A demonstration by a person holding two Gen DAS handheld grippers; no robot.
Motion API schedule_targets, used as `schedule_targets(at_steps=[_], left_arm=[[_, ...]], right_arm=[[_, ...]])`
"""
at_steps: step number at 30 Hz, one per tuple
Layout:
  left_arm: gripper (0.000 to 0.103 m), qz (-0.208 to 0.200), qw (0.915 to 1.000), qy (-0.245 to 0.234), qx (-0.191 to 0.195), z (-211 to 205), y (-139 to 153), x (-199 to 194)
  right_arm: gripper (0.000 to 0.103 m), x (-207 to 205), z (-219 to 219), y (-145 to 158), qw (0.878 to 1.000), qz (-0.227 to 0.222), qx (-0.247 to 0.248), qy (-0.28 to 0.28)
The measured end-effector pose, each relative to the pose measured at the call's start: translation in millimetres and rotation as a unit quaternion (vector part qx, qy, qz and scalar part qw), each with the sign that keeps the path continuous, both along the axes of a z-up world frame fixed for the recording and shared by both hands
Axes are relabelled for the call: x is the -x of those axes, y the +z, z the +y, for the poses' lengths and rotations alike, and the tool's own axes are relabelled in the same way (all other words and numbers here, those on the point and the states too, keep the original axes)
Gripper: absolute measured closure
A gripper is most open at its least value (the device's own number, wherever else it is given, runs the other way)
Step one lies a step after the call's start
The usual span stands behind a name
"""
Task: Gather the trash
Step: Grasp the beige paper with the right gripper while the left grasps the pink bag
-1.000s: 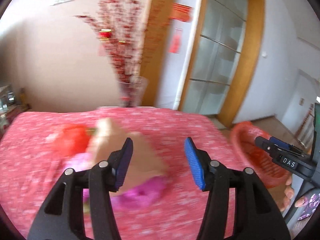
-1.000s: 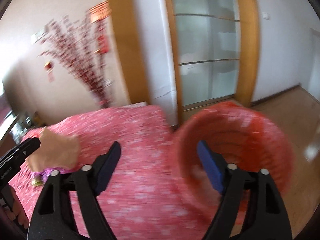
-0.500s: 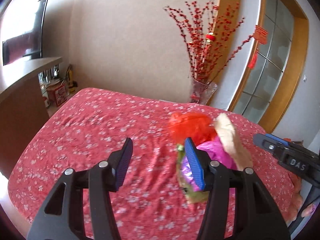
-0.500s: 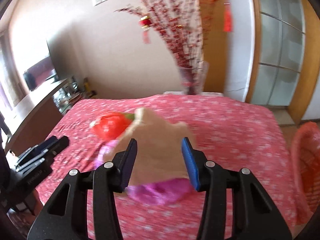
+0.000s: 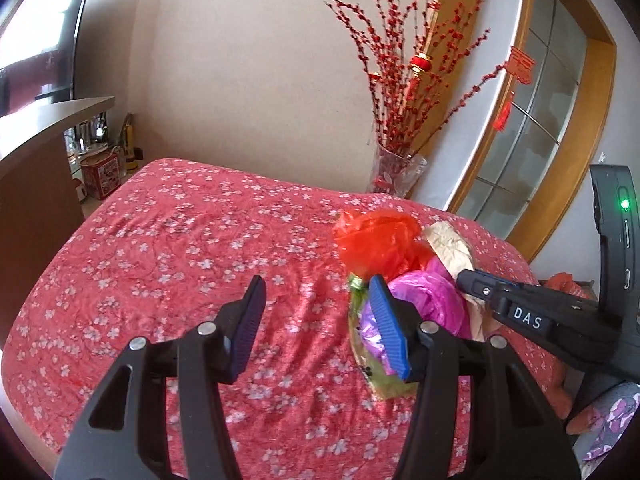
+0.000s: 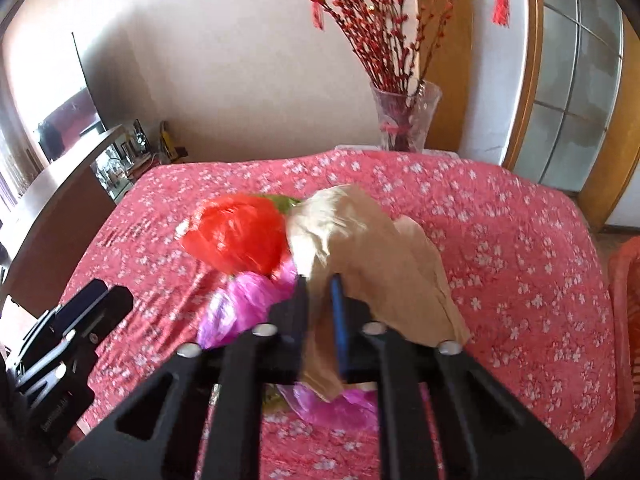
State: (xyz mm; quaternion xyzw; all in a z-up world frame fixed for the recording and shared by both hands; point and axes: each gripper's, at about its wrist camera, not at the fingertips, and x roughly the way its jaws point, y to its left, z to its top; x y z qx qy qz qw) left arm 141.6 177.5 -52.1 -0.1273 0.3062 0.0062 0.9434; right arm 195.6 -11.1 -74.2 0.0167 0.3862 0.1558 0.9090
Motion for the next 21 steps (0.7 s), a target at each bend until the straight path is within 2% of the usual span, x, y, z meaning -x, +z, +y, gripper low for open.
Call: schedule_targets(at_steps=[8,10,14,21], left_arm=[[0.049,0.005,0.9981,-0.060,0.010,-28.2,-2.0,-14.7],[0.042,0.009,0.9970,-0.077,0.010,-36.2,-2.4,-21.6],[0.039,0.017,0.9949,-0.098,0.017,-48.1,-4.8,-33.9],[0.037,0.051,0.9931,-0.105,-0.013,-79.1,-18.3,-52.8]], right_arm=[[0.101,15.7,-50.8,11.3,0.998,-0.031,-0.020,-0.054],[0.101,18.8,-67.0,12.7,0.996,-0.035,-0.025,-0.072],[0.101,25.1,-93.0,11.2,0.994,-0.033,-0.035,-0.096],[0.101,33.6,-117.9,9.0,0.991,-0.033,-0.048,-0.117]])
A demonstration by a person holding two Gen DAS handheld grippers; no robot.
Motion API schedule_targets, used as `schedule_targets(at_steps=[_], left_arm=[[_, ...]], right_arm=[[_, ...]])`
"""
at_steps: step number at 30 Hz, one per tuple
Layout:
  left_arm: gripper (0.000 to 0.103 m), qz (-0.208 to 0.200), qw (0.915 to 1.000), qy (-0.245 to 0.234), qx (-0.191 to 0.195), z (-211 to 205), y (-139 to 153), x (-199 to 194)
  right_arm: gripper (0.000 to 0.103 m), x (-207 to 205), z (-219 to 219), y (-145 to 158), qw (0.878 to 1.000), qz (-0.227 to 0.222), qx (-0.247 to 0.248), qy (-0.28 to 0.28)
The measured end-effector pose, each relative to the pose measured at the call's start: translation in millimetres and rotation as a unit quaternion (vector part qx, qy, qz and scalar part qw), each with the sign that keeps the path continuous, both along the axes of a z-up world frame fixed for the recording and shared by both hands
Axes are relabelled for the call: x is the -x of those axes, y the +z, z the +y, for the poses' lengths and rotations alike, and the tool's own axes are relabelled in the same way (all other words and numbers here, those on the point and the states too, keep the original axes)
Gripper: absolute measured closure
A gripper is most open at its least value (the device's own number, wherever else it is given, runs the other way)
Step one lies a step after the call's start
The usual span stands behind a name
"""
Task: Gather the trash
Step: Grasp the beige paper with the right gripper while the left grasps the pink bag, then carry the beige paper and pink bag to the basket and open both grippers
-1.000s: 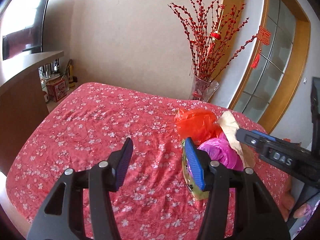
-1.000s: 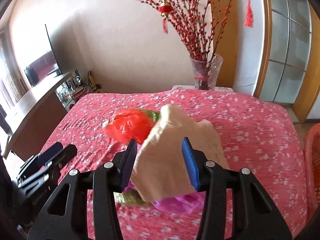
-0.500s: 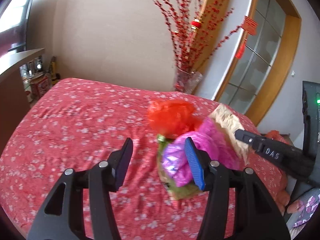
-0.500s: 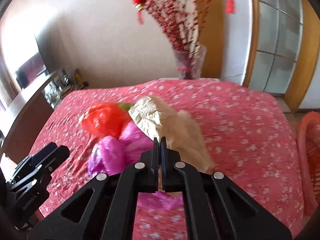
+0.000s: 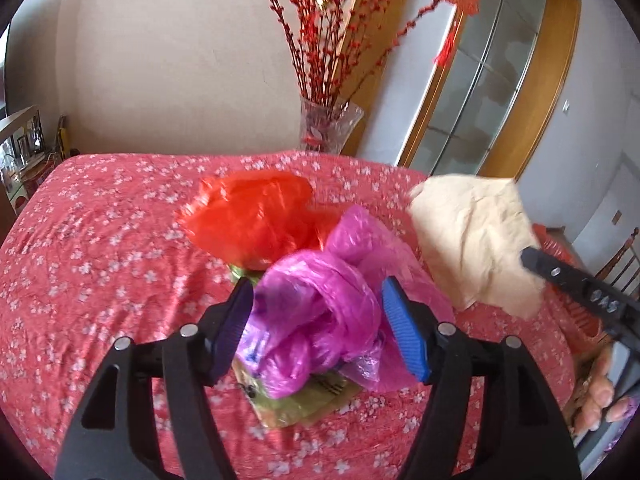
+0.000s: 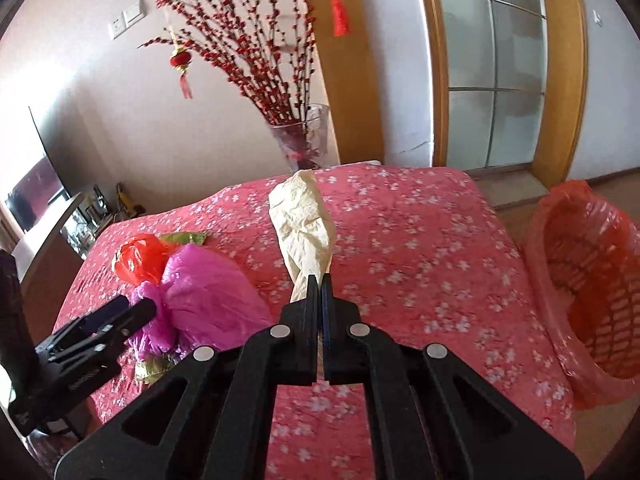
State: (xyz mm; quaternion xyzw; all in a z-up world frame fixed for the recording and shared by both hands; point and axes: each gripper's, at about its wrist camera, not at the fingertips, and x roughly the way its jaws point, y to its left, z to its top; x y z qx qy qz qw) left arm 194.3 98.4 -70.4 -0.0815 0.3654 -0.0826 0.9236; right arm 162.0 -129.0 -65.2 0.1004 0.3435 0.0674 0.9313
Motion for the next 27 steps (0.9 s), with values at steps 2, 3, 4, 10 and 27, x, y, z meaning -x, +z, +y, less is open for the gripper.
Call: schedule_targets(at_steps=[2,3,4,10,27], left_arm=[[0.037,0.004,0.9999,0.003,-0.015,-5.5,-3.3,-0.9],[0.038,0.005,0.9997,0.005,-0.022,-8.5,-4.8,-1.2],[0.042,0.006,0.9997,0.006,-0.025,-9.5,-6.0,-0.7],[0.077,-0.005,0.9997,0.002,-0.024,-14.3,-2.7,2.7],[0.087,-0.078,0.9954,-0.052,0.021,-43.8,67.1,28.7]], right_arm=[[0.101,1.2,-5.2,1.2,1.000,-0.001,-0.003,-0.003],[0.101,2.3,-8.1,1.9,1.000,-0.003,-0.004,-0.005],[0.101,3.2,-10.6,2.4,1.000,-0.003,-0.005,-0.006],[0.101,7.8,-24.2,4.3,1.000,-0.008,-0.011,-0.012],[0.101,30.3,-75.0,25.1,0.997,-0.050,-0.024,-0.049]])
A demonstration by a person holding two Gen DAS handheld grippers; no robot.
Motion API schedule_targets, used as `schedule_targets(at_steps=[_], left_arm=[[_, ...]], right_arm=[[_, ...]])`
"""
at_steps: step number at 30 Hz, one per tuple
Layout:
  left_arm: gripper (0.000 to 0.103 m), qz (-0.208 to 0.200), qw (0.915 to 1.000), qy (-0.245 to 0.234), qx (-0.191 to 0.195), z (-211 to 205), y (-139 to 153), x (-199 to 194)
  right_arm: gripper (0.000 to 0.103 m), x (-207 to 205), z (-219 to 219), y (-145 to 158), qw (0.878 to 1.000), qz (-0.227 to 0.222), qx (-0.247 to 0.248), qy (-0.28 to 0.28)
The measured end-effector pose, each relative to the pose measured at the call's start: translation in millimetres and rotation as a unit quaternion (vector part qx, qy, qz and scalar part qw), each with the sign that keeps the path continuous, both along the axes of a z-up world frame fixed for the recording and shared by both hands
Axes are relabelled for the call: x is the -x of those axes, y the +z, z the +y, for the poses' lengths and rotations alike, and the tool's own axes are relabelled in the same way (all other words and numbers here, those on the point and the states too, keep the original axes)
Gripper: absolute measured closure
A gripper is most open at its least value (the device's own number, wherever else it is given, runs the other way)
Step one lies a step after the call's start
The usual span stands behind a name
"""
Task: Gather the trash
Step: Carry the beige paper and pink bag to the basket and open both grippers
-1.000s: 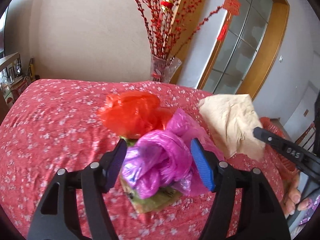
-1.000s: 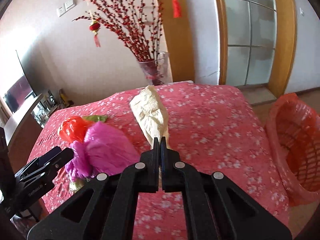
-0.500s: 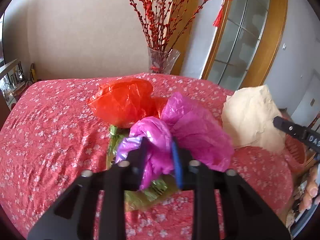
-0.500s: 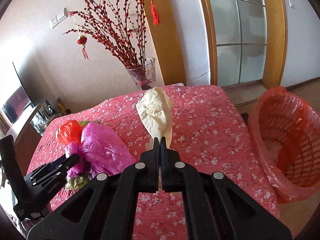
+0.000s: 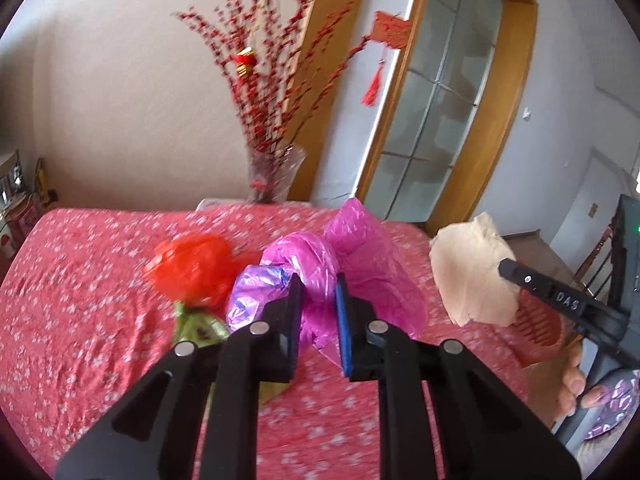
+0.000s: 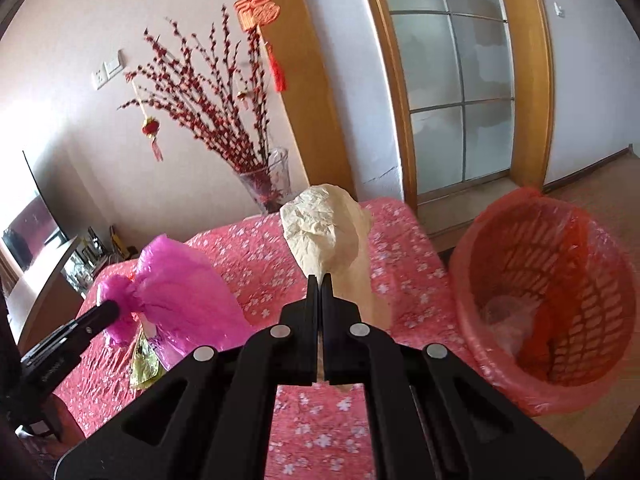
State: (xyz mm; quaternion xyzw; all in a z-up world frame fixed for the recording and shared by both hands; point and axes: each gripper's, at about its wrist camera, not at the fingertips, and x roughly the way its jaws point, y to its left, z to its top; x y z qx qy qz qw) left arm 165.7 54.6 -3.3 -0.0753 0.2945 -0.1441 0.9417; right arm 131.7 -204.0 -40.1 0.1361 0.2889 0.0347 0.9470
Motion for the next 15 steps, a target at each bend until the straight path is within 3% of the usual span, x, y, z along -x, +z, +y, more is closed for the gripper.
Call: schedule_targets(at_steps=[15], left_arm=[[0.087,-0.005,0.9958,-0.090,0.019,-105.8,11.6,-20.0]], right_arm=[[0.101,36.1,-64.2,22.5,0.996,-0.043,0.020,-0.072]])
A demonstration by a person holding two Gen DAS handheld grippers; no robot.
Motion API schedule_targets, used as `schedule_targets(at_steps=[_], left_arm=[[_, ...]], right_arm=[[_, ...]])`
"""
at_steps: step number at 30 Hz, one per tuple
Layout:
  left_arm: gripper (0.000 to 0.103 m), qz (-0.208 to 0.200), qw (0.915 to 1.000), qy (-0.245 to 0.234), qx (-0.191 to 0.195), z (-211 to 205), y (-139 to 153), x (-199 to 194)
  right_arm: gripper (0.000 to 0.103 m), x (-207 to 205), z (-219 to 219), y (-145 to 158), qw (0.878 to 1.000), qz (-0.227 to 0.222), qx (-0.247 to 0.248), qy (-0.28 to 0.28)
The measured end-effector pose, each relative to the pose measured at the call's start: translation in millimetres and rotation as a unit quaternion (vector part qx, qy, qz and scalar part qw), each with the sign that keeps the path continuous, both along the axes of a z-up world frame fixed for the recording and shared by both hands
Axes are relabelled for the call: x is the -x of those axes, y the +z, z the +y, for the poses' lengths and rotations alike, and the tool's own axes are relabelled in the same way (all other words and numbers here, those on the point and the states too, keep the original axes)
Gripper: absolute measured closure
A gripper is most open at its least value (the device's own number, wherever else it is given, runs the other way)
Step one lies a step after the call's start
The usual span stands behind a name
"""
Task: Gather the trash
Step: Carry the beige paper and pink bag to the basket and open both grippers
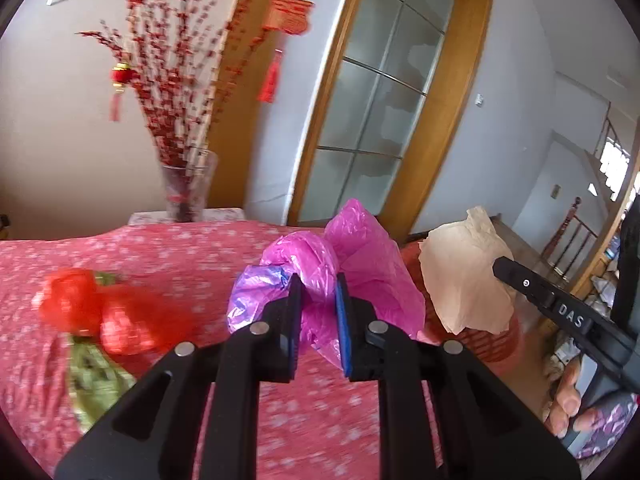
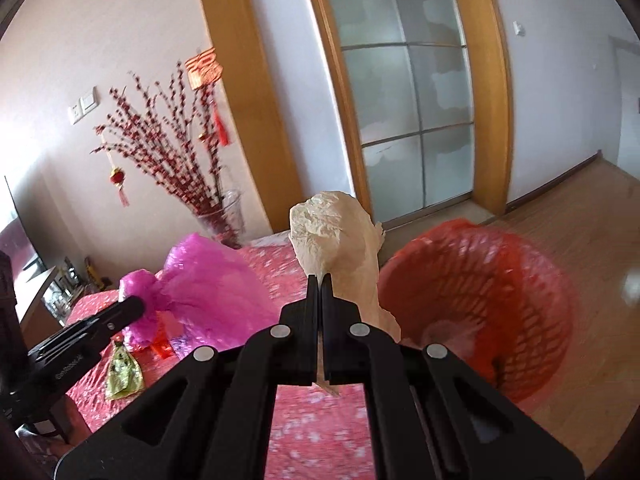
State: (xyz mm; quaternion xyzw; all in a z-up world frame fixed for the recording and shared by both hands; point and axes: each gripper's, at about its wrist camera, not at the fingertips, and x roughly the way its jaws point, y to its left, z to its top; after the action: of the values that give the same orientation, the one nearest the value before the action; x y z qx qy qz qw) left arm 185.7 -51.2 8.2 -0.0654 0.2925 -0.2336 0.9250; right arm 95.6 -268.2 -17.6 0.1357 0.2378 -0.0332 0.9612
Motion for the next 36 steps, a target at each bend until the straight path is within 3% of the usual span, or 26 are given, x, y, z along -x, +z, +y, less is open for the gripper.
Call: schedule_targets(at_steps=[11,36], left_arm=[[0.086,0.001,0.9988,-0.048,0.006,-67.9,-1.1,-12.6],[0.086,0.036,0.9951,-0.091,0.012,-145.1,-25.7,-41.4]], right_arm=[[0.101,21.0,-44.8,10.7,0.999,-0.024,-0.011,-0.042],[0.101,20.6,-101.7,-7.8,0.995,-0.015,-0.033,-0.094]])
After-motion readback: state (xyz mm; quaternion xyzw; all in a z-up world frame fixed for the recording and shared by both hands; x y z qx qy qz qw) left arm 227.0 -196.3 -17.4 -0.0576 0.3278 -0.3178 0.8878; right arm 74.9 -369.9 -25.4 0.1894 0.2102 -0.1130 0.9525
